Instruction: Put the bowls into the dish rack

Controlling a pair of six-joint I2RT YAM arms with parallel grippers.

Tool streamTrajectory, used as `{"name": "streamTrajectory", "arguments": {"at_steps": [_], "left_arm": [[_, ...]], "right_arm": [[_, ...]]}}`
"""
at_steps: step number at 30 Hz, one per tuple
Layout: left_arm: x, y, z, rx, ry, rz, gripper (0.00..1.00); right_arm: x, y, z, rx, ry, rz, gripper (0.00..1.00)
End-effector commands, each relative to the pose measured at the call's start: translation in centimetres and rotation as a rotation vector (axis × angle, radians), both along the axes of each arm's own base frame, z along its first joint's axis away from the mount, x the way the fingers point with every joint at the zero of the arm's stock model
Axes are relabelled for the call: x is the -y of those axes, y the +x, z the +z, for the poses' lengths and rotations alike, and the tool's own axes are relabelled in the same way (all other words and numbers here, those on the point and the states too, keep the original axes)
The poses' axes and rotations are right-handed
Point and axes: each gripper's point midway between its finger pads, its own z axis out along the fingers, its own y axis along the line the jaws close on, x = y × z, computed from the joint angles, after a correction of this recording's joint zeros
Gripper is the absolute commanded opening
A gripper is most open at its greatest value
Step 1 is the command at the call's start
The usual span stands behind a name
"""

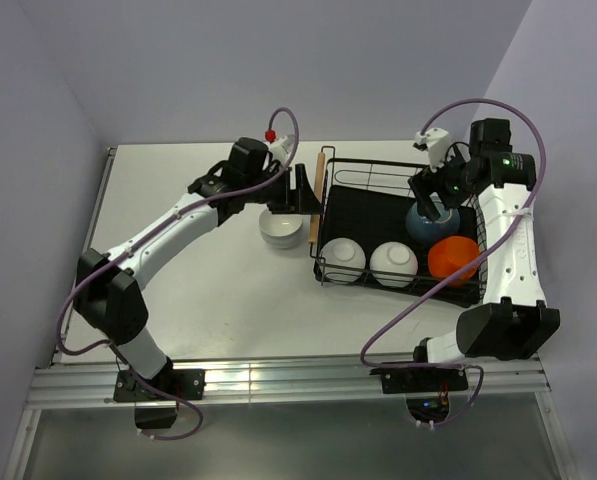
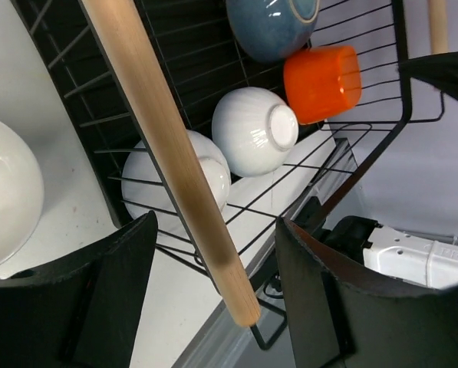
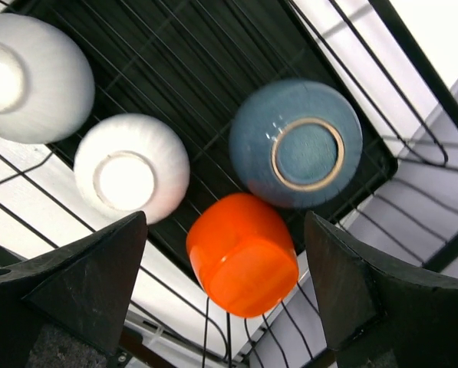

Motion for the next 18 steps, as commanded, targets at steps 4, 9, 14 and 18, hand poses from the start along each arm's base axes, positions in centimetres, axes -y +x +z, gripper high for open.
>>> {"name": "streamTrajectory", "arguments": {"at_steps": [4,9,14,18], "left_arm": [[2.0,1.2,0.4,-0.021,-0.038,0.009,0.64],[3.1,1.5,1.1,-0.027,-0.069,-0.010,0.43],[3.8,2.1,3.3,0.005,-0.109,-0.019,0.10],[4.2,2.3,4.2,0.014,-0.134,-0.030,0.00]], "right_arm": [[1.4,-1.9,0.9,0.014,0.035,-0.036,0.90],[1.6,-2.2,0.4,0.000,0.039,-0.044,0.90],[2.1,-2.2,-0.1,-0.005,0.036,-0.053,0.90],[2.4,-2.3,-0.2,-0.007,0.041,-0.063,0.90]]}}
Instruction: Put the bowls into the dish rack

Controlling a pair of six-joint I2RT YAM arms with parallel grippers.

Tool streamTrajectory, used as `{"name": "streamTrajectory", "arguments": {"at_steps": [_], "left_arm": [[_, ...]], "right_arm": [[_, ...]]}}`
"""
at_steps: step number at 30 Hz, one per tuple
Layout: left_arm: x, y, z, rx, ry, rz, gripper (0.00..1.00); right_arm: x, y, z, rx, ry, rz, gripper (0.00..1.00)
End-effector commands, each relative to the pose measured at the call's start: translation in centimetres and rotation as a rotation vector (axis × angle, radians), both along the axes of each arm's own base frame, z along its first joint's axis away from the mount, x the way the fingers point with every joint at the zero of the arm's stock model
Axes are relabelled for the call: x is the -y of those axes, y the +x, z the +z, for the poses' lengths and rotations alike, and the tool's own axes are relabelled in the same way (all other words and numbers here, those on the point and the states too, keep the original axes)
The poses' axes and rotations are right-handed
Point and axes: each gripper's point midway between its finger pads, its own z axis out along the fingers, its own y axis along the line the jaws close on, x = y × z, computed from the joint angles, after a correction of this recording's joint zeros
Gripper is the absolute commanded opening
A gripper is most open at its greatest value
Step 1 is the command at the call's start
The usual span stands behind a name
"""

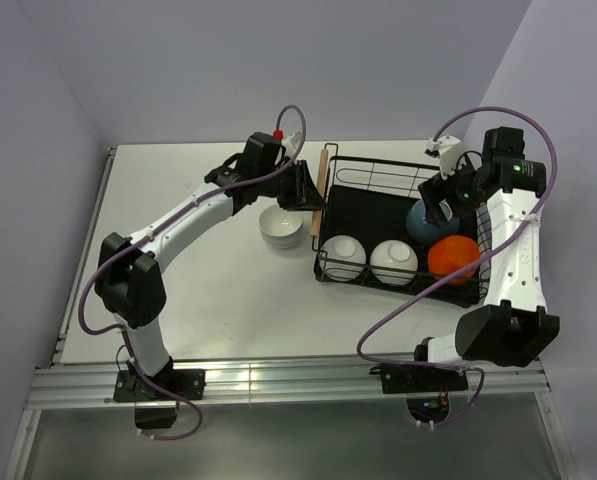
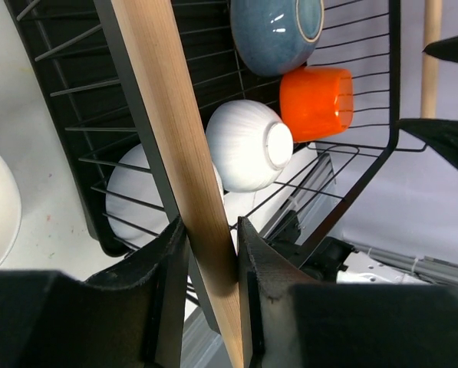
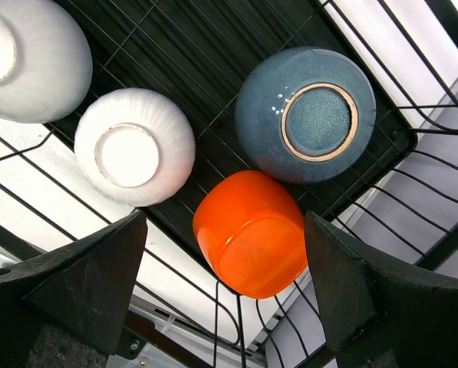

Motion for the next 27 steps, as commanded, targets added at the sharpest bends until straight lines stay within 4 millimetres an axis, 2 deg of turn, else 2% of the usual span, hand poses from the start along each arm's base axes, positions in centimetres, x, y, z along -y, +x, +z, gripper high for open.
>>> {"name": "streamTrajectory", "arguments": {"at_steps": [1,8,12,21,27], "left_arm": [[1.6,0.8,6.2,0.168,-0.128,-0.054,0.00],[2.1,1.6,8.1,0.218,-0.154,-0.051,0.00],[2.3,2.1,7.8,0.220,-0.150,-0.048,0.00],[1.9,3.2,8.6,0.257,-0.147,-0.019,0.00],[1.6,3.4,10.6,0.309,-0.182,-0.019,0.00]], "right_arm": [[0.1,-0.4,0.8,0.031,0.005,0.001,0.90],[0.5,-0.7,0.6,0.021,0.005,-0.004,0.90],[0.6,-0.8,0.5,0.015,0.008,-0.005,0.90],[0.6,-1.2,0.0,0.003,0.013,0.002,0.90],[0.5,-1.7,-0.7,-0.010,0.007,0.024,0.90]]}}
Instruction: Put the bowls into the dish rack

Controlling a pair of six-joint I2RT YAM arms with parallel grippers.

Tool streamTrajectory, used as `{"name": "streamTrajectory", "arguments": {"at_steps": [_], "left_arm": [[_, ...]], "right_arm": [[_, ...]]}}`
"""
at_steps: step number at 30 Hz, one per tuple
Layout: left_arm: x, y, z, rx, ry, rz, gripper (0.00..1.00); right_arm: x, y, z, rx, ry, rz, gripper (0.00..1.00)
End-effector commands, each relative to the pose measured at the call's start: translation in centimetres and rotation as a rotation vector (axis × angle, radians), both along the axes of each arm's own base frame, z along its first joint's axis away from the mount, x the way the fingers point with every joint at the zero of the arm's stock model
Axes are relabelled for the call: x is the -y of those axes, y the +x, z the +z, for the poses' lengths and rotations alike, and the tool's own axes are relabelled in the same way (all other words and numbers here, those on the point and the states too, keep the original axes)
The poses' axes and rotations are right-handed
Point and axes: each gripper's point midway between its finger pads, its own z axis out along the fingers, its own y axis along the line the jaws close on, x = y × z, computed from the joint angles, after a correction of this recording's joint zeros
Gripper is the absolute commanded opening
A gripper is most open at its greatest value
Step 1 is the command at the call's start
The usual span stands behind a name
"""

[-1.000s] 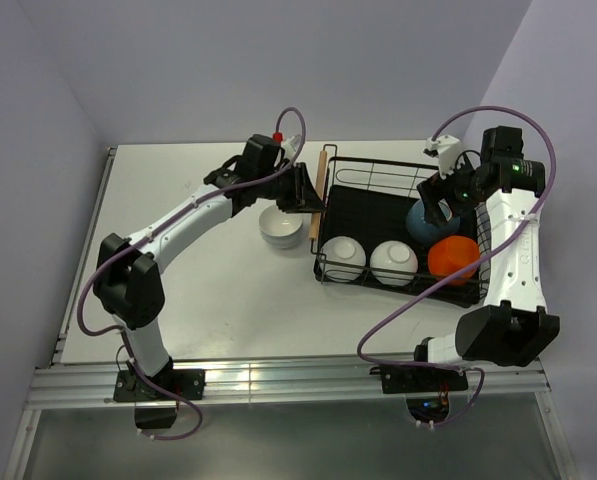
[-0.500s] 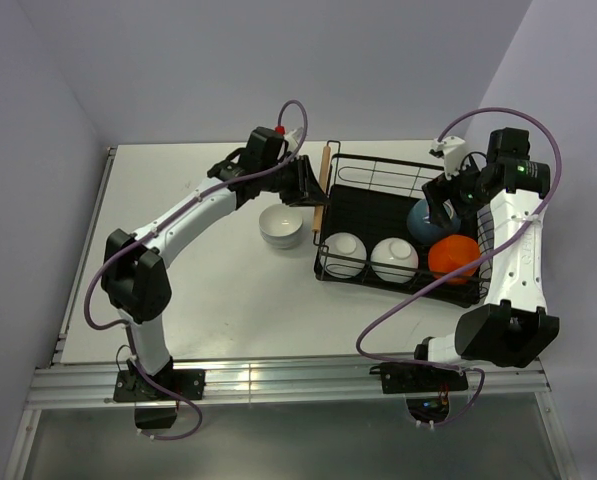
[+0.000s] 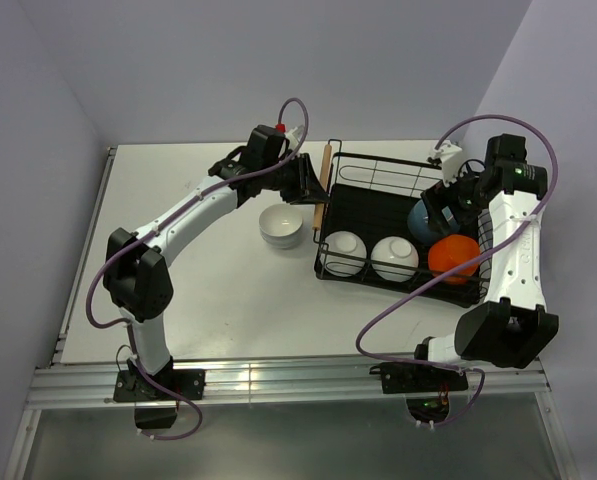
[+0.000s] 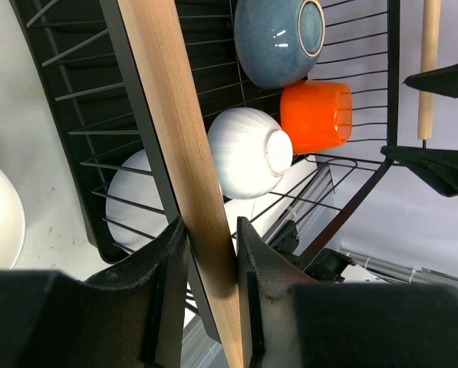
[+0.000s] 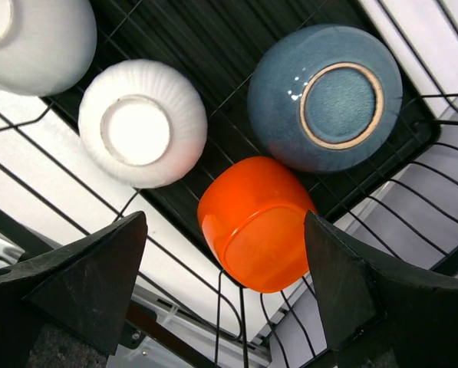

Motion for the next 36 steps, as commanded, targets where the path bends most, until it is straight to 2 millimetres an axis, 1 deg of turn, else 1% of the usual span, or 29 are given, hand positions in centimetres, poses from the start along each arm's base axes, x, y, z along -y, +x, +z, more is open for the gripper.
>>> {"name": "streamTrajectory", "arguments": {"at_steps": [1,4,8,10,13,15,18,21,23,26,27,28,29,30,31,33,34,35,36], "left_arm": [[1.1,1.8,10.2,0.329,-0.188,-0.043,0.00],[1.1,2.0,10.8,0.354,-0.196,-0.044,0.00],[1.3,2.4,10.5,0.373,-0.194,-0.046,0.00],[1.4,2.4,10.8,0.388,-0.205,-0.053,0.00],[1.5,2.7,11.8,0.416,-0.221,-0.048,0.00],[1.7,2.8,11.6,0.419,-0.215,-0.053,0.00],[1.7,2.9,12.0,0.436,-0.219,-0.052,0.00],[1.7,3.2,11.4,0.439,-0.211,-0.045,0.00],[1.8,3.4,10.3,0.417,-0.198,-0.046,0.00],[1.9,3.1,8.8,0.376,-0.186,-0.057,0.00],[1.9,3.1,8.6,0.369,-0.186,-0.056,0.03],[1.8,2.9,7.7,0.347,-0.180,-0.059,0.08],[1.8,2.5,7.8,0.344,-0.184,-0.068,0.14],[1.8,2.2,7.7,0.338,-0.185,-0.073,0.27],[1.6,2.1,7.2,0.328,-0.179,-0.077,0.34],[1.4,1.4,7.4,0.328,-0.182,-0.089,0.44],[1.2,1.1,7.0,0.322,-0.176,-0.094,0.46],[1.0,0.7,7.5,0.331,-0.180,-0.100,0.47],[0.9,0.4,7.0,0.320,-0.169,-0.103,0.48]], "right_arm": [[-0.4,-0.8,0.7,0.029,0.000,0.025,0.90],[-0.5,-0.9,0.7,0.026,0.006,0.026,0.90],[-0.5,-1.0,0.7,0.023,0.008,0.028,0.90],[-0.5,-1.0,0.6,0.022,0.006,0.030,0.90],[-0.5,-1.2,0.4,0.016,0.005,0.032,0.90],[-0.4,-1.2,0.4,0.016,0.005,0.030,0.90],[-0.5,-1.1,0.4,0.014,0.009,0.033,0.90],[-0.6,-1.1,0.2,0.008,0.014,0.035,0.90],[-0.6,-1.1,0.2,0.007,0.016,0.034,0.90],[-0.6,-1.1,0.2,0.008,0.014,0.033,0.90],[-0.5,-1.0,0.3,0.012,0.012,0.033,0.90],[-0.5,-1.0,0.3,0.014,0.012,0.030,0.89],[-0.5,-0.8,0.5,0.021,0.013,0.029,0.89],[-0.5,-0.7,0.6,0.025,0.014,0.028,0.88],[-0.6,-0.5,0.7,0.026,0.024,0.023,0.85],[-0.7,-0.2,0.7,0.022,0.035,0.011,0.80],[-0.9,0.0,0.8,0.013,0.051,0.002,0.74],[-1.0,0.0,0.6,-0.002,0.061,-0.002,0.71],[-1.2,0.1,0.5,-0.014,0.071,-0.011,0.65]]}}
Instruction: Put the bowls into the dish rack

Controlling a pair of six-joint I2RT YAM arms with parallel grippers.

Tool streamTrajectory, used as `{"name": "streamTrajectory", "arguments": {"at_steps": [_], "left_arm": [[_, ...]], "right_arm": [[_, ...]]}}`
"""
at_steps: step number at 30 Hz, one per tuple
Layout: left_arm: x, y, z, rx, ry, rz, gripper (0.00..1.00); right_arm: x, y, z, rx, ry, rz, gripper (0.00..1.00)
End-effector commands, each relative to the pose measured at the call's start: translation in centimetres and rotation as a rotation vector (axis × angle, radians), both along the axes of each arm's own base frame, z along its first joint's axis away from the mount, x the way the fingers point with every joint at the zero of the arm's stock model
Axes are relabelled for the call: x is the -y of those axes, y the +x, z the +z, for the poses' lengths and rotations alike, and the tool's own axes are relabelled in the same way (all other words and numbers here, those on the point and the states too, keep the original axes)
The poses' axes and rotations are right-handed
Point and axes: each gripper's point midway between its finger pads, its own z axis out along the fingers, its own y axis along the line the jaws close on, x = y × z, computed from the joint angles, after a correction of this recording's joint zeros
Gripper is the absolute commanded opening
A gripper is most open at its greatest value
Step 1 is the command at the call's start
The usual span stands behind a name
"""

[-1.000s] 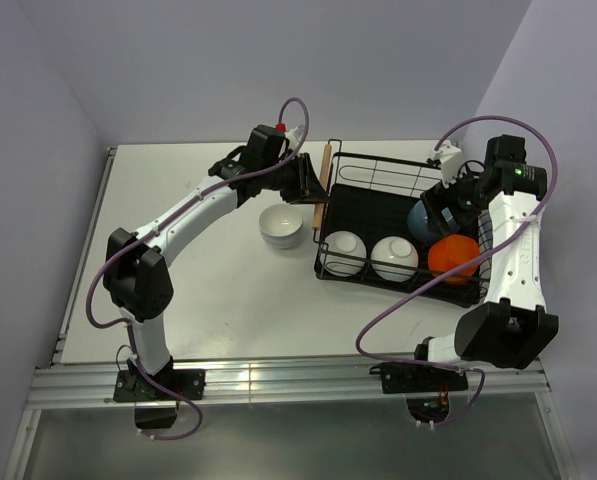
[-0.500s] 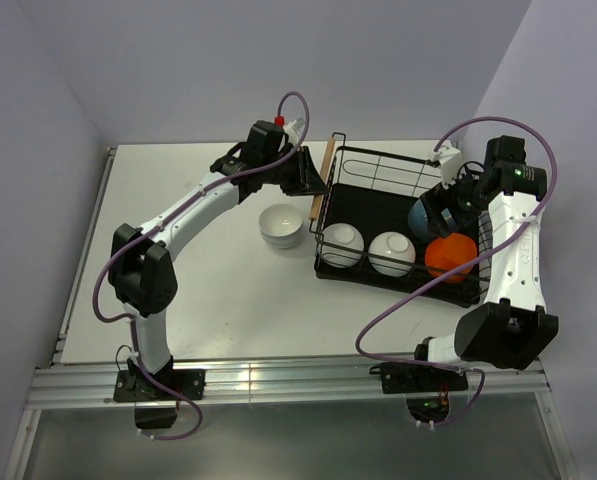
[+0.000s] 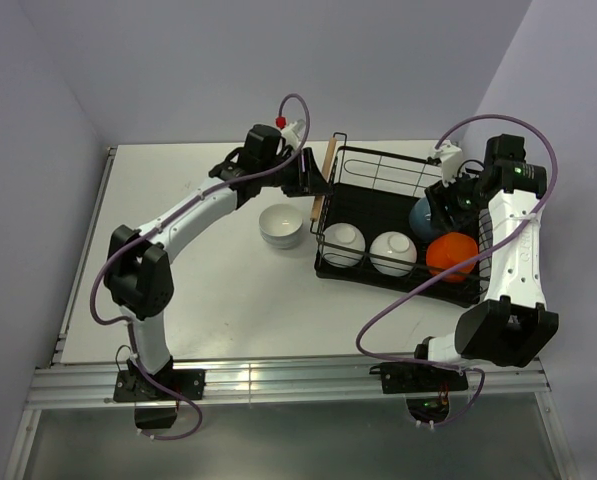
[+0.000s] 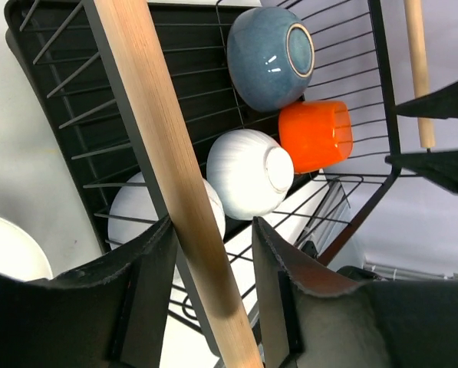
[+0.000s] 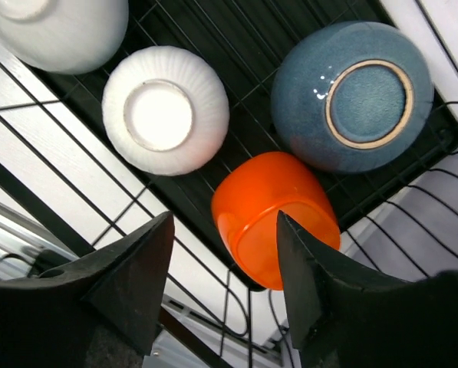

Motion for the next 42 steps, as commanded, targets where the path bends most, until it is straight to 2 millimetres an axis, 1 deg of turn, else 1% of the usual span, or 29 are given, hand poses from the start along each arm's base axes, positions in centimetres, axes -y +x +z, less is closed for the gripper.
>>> {"name": "streamTrajectory", "arguments": {"at_steps": [1,2,3,5,7,11,14,17,18,19,20,21,22,23,24,25,26,27,30,31,33,35,36,37,38,39,40,41,42], "left_arm": [[0.2,-2.1,6.7,0.176,-0.116,-0.082,0.48],[0.1,-2.5,6.9,0.180,-0.116,-0.086,0.47],[0.0,-3.0,6.3,0.165,-0.106,-0.094,0.46],[-0.1,-3.7,6.6,0.174,-0.108,-0.105,0.46],[0.0,-4.5,6.1,0.171,-0.102,-0.114,0.43],[0.1,-5.5,6.0,0.164,-0.101,-0.123,0.40],[0.0,-5.9,5.8,0.150,-0.100,-0.124,0.38],[-0.4,-5.7,5.5,0.152,-0.076,-0.104,0.55],[-0.8,-5.5,5.2,0.155,-0.068,-0.088,0.64],[-1.2,-5.6,5.9,0.169,-0.080,-0.074,0.69],[-1.5,-5.2,6.4,0.187,-0.095,-0.056,0.74],[-2.4,-4.4,6.4,0.185,-0.100,-0.028,0.80],[-2.9,-4.0,7.0,0.195,-0.110,-0.009,0.81],[-3.5,-3.6,7.3,0.203,-0.110,0.008,0.82],[-4.7,-2.3,7.7,0.213,-0.101,0.055,0.83],[-5.4,-1.8,8.2,0.233,-0.101,0.078,0.83],[-6.2,-1.2,8.4,0.246,-0.094,0.104,0.84],[-7.7,0.1,8.2,0.256,-0.078,0.158,0.84],[-10.1,1.6,8.2,0.309,-0.015,0.203,0.84],[-10.6,1.5,7.0,0.340,0.054,0.159,0.84],[-11.3,1.3,6.2,0.396,0.115,0.091,0.86],[-11.7,0.4,5.8,0.519,0.168,-0.018,0.87],[-12.4,0.1,4.0,0.569,0.218,-0.075,0.87],[-12.5,-0.9,4.2,0.611,0.205,-0.124,0.87],[-12.7,-1.1,4.1,0.675,0.216,-0.161,0.86],[-13.3,-1.5,2.6,0.726,0.254,-0.217,0.84],[-13.4,-1.8,2.5,0.768,0.262,-0.250,0.83],[-13.2,-2.8,1.9,0.779,0.258,-0.314,0.82],[-13.3,-3.0,1.2,0.839,0.289,-0.386,0.80]], "right_arm": [[-1.0,0.6,0.5,-0.014,0.045,-0.018,0.62],[-1.2,0.7,0.3,-0.020,0.044,-0.018,0.60],[-1.5,0.8,0.0,-0.032,0.051,-0.030,0.57],[-2.1,1.2,-0.8,-0.042,0.041,-0.020,0.55],[-2.6,1.3,-1.5,-0.056,0.040,-0.034,0.51],[-4.7,2.8,-2.2,-0.043,0.034,-0.024,0.45],[-5.4,4.2,-3.1,-0.053,0.037,-0.058,0.41],[-6.0,4.8,-4.9,-0.100,0.033,-0.073,0.38],[-6.2,4.8,-5.4,-0.111,0.034,-0.078,0.36],[-6.2,4.8,-6.3,-0.136,0.030,-0.084,0.35],[-6.3,4.8,-6.7,-0.148,0.032,-0.083,0.34],[-6.3,4.6,-7.2,-0.164,0.033,-0.086,0.34],[-6.4,4.4,-8.0,-0.185,0.033,-0.084,0.33],[-6.4,4.1,-8.5,-0.198,0.034,-0.085,0.33],[-6.4,4.0,-8.8,-0.206,0.033,-0.086,0.33],[-6.5,3.6,-9.6,-0.222,0.033,-0.084,0.33],[-6.9,3.3,-10.0,-0.229,0.029,-0.068,0.33],[-7.2,3.1,-10.3,-0.234,0.025,-0.058,0.33],[-7.3,2.3,-11.4,-0.268,0.020,-0.049,0.33],[-7.4,1.8,-11.9,-0.285,0.019,-0.043,0.33],[-7.6,1.3,-12.1,-0.300,0.022,-0.029,0.33],[-7.6,0.7,-12.5,-0.314,0.022,-0.023,0.33],[-7.7,0.6,-12.5,-0.316,0.023,-0.019,0.33],[-7.7,0.6,-12.3,-0.310,0.026,-0.016,0.33],[-7.8,0.4,-12.1,-0.314,0.032,-0.012,0.33],[-8.3,0.3,-11.7,-0.314,0.057,0.005,0.34],[-8.6,0.6,-10.8,-0.294,0.070,0.011,0.35],[-8.8,0.3,-10.3,-0.304,0.083,0.019,0.36],[-9.1,0.2,-9.9,-0.305,0.098,0.036,0.37]]}}
